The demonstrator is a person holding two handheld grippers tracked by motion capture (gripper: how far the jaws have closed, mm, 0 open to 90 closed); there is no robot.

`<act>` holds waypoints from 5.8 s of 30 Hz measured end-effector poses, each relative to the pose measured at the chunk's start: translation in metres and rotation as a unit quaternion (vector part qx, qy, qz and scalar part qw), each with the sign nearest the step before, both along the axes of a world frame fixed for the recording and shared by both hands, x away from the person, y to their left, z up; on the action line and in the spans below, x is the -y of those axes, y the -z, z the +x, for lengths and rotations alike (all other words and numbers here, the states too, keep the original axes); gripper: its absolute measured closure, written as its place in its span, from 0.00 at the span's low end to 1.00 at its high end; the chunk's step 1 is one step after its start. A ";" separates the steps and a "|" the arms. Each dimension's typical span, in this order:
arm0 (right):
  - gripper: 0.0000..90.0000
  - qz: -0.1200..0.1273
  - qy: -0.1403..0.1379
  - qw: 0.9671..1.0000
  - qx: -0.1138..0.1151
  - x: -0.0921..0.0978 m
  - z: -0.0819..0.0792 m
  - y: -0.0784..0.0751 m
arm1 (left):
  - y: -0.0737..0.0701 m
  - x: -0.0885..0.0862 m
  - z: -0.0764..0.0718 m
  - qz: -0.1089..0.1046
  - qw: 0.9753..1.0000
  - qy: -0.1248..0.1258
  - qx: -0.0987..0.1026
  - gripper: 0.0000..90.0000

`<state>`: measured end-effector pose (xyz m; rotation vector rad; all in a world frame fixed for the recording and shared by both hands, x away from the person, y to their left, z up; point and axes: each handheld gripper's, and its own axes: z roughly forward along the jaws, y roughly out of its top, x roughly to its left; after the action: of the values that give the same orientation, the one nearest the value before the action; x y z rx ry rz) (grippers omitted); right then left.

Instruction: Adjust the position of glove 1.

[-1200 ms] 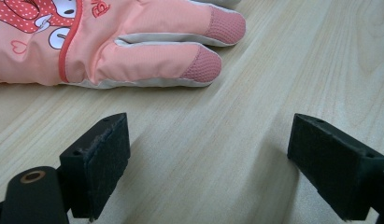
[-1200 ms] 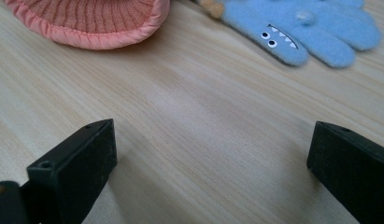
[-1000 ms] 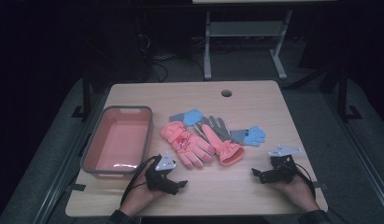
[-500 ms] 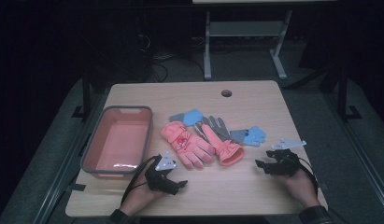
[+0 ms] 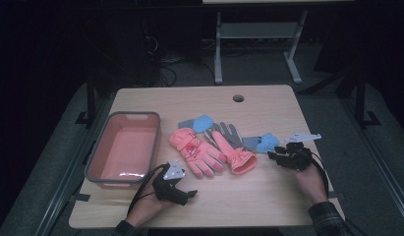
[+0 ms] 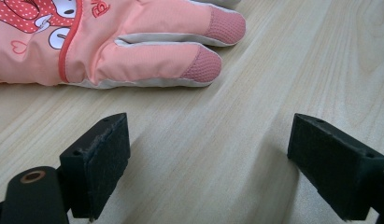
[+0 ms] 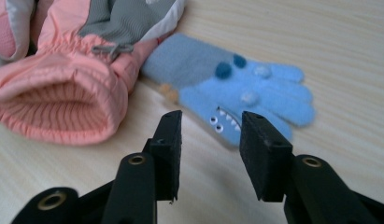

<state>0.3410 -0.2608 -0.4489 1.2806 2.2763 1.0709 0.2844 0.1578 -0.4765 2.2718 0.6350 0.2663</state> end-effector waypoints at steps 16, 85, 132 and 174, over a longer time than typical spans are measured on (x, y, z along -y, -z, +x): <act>0.70 0.012 0.010 1.000 -0.007 -0.017 0.045 0.010 | 0.000 0.000 0.000 0.000 1.000 0.000 0.000 0.14; 0.96 0.095 -0.097 0.991 0.015 -0.021 -0.021 -0.058 | 0.001 0.000 -0.001 -0.004 1.000 -0.003 0.001 0.14; 0.80 0.040 -0.222 0.973 -0.053 -0.095 -0.064 -0.010 | 0.001 0.000 -0.001 -0.004 1.000 -0.004 0.000 0.14; 0.23 -0.019 -0.078 0.996 -0.025 -0.014 -0.028 0.026 | -0.007 0.011 -0.003 0.028 0.999 -0.014 -0.016 0.18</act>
<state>0.3130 -0.2468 -0.4751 1.1424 2.4570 1.0513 0.2811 0.1471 -0.4696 2.3256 0.6838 0.2656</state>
